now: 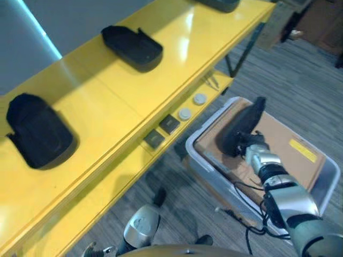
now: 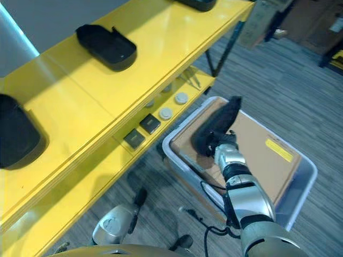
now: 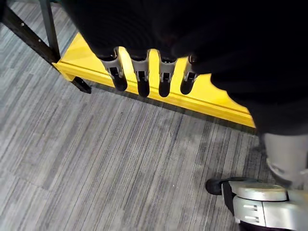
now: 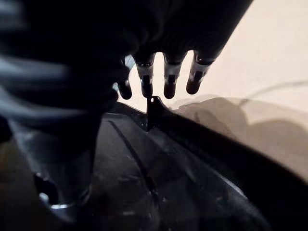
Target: Move parts from the plastic box to the shelf.
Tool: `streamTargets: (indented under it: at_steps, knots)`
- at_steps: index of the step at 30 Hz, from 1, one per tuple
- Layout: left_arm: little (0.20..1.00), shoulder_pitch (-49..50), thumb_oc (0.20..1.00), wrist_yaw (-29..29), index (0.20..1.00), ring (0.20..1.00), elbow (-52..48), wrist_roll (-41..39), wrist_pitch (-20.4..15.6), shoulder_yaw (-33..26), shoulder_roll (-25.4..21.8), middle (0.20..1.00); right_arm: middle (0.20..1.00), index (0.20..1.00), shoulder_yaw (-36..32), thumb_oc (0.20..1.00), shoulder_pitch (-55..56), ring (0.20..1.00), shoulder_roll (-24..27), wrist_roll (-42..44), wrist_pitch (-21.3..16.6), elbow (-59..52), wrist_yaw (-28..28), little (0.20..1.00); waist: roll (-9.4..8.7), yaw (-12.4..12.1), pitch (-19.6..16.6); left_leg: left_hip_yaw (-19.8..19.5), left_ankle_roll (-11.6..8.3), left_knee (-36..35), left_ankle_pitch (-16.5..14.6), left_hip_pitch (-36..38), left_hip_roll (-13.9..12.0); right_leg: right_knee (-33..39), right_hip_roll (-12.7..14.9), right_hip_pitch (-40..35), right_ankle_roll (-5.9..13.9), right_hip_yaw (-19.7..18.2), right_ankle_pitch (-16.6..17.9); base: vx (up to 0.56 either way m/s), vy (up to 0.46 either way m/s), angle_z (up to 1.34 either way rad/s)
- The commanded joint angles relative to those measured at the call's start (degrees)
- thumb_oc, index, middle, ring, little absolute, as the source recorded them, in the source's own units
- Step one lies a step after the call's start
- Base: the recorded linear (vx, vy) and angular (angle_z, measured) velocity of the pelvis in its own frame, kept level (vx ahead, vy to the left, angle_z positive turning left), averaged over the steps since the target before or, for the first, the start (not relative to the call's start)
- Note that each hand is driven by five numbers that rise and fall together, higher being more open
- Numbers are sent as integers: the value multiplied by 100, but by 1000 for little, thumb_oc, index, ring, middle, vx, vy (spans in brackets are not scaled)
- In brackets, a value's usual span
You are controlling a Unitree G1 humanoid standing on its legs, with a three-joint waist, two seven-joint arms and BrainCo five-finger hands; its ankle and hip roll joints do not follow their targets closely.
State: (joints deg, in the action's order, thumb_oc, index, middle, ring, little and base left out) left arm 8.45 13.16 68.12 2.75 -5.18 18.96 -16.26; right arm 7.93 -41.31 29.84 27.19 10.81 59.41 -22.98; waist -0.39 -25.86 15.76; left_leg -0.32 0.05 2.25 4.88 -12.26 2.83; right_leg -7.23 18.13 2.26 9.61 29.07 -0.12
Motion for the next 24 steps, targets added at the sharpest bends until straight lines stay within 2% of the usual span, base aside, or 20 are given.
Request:
streamTargets:
  at_steps: [1, 13, 14, 19, 24]
  knots:
    - [1000, 29, 1000, -47, 1000, 1000, 149, -132, -138, 272, -191, 1000, 1000, 1000, 270, 1000, 388, 1000, 276, -21, -202, -501, -109, 1000, 164, 51, -304, -267, -160, -99, -440, 131, -375, -518, 270, 365, 145, -378, -262, -13, 56, 12]
    - [1000, 208, 1000, -95, 1000, 1000, -135, -242, -157, 127, -342, 1000, 1000, 1000, 67, 1000, 729, 1000, 674, -176, -95, -1020, 129, 1000, 0, 118, -235, -221, -151, -103, -459, 244, -363, -480, 130, 211, 200, -450, -325, 24, -25, 2]
    - [1000, 221, 1000, -99, 1000, 1000, -148, -239, -151, 118, -347, 1000, 1000, 1000, 46, 1000, 753, 1000, 689, -194, -73, -1072, 129, 1000, 18, 125, -227, -191, -114, -85, -350, 182, -353, -447, 135, 243, 152, -383, -203, -56, -5, 1]
    - [1000, 417, 1000, -84, 1000, 1000, -182, -179, -186, -50, -398, 1000, 1000, 1000, -125, 1000, 1134, 1000, 827, -393, 102, -1457, 109, 1000, -18, 253, -269, -57, -115, -108, -368, 307, -407, -394, 44, 159, 169, -467, -227, 10, -31, 0]
    - [1000, 544, 1000, -117, 1000, 1000, -210, -129, -252, -186, -436, 1000, 1000, 1000, -429, 1000, 1570, 1000, 954, -354, 60, -1511, 210, 1000, -60, 370, -321, 82, -138, -113, -390, 392, -470, -344, -26, 86, 181, -542, -240, 31, -35, -12]
